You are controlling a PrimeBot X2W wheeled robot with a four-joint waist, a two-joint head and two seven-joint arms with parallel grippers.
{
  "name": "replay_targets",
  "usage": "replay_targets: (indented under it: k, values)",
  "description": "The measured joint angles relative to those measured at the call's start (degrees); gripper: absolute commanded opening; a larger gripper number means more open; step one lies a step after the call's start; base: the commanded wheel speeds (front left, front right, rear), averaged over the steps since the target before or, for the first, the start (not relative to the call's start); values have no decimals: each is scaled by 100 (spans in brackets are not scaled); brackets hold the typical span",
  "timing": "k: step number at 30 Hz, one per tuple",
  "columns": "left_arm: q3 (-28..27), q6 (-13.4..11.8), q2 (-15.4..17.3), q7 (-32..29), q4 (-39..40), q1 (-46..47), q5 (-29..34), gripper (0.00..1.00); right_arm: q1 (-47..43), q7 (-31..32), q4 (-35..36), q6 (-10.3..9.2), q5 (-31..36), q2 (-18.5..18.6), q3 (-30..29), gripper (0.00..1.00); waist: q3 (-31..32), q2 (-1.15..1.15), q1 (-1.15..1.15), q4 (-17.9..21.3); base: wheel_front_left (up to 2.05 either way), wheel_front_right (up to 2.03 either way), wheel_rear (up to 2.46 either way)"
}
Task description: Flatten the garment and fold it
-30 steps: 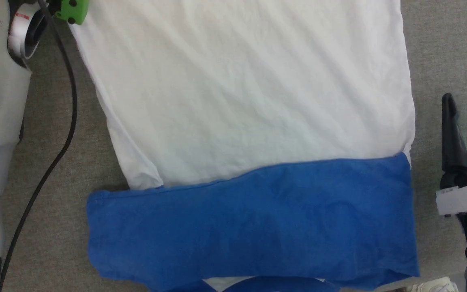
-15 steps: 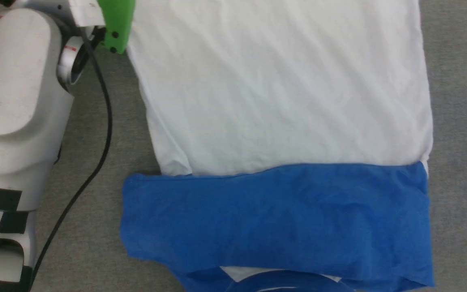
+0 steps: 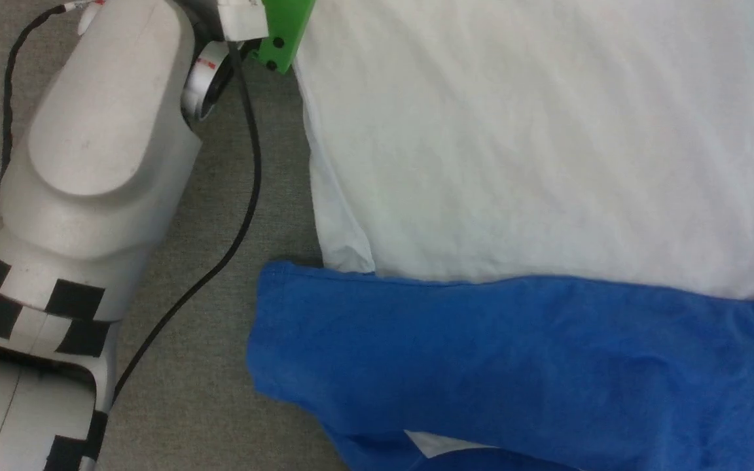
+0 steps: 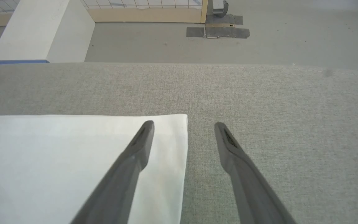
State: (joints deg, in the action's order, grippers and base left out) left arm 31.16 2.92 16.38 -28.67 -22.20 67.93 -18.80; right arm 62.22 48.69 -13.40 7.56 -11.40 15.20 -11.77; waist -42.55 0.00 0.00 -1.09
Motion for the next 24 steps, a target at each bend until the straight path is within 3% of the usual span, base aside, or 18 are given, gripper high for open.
replay_targets:
  k: [6,7,8,9,15,24]
  values:
    - [59,8,-131,132,-98,214,0,0,146,-86,-421,0,304,-14,-51,100,-222,0,0,-200,0,0,0]
    - [59,8,-140,160,-113,240,0,0,182,-86,-452,0,316,-30,-82,47,-252,0,0,-221,0,0,0]
    - [60,10,-142,175,-125,263,0,0,231,-82,-468,0,339,-45,-141,16,-273,0,0,-234,0,0,0]
    - [58,13,-142,187,-137,288,0,0,294,-74,-489,0,368,-81,-231,0,-296,0,0,-246,0,0,0]
    - [-71,-47,-124,438,-243,354,-13,0,404,-282,-514,0,490,-222,-428,0,-267,0,0,-204,0,0,0]
    - [-478,-375,-45,1750,-344,624,-15,0,754,-1012,-525,2,377,-133,-531,0,53,0,0,-110,0,0,0]
